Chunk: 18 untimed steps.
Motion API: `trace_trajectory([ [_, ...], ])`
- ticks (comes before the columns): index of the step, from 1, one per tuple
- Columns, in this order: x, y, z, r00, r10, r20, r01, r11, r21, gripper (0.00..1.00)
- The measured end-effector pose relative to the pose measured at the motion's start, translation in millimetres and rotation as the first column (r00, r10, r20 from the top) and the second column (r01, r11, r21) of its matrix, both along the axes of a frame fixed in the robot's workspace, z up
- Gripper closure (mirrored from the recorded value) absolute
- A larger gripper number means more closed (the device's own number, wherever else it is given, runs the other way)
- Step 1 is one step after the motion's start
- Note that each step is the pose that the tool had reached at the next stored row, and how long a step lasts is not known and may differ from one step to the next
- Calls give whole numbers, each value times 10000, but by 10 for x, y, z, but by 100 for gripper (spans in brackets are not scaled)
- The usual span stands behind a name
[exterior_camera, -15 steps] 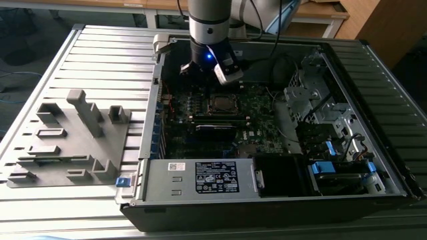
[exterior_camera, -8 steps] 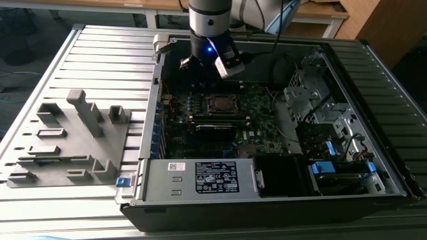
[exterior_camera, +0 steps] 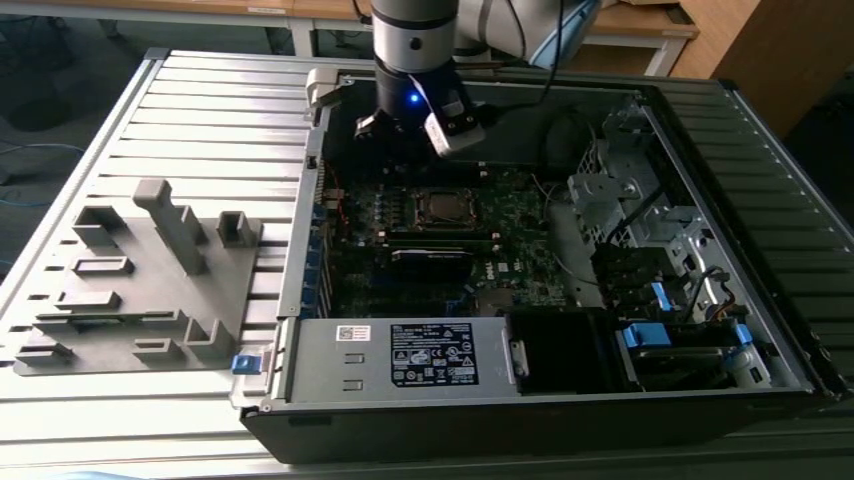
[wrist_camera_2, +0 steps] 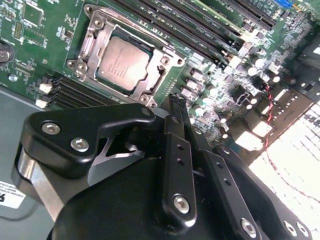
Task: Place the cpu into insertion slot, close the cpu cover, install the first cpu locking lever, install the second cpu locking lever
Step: 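Install the first cpu locking lever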
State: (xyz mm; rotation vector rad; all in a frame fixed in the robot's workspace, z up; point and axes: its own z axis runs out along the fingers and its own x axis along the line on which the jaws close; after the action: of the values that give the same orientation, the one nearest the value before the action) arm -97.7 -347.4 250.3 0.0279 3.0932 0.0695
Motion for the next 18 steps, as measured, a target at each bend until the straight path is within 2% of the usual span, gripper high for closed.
trace_trajectory([
  [7,-4,0,0,10000,0,1,0,10000,-1,89],
  [9,-5,-1,4,10000,-1,-1,1,10000,20,89],
  [10,-4,-1,6,10000,1,0,-1,10000,65,89],
  [13,-4,-5,11,10000,1,0,-1,9996,282,89],
  [15,-4,-9,11,10000,1,0,-1,9994,356,89],
  [16,-5,-13,11,10000,0,1,0,9989,479,89],
  [18,-12,-23,11,10000,1,0,-1,9977,678,89],
])
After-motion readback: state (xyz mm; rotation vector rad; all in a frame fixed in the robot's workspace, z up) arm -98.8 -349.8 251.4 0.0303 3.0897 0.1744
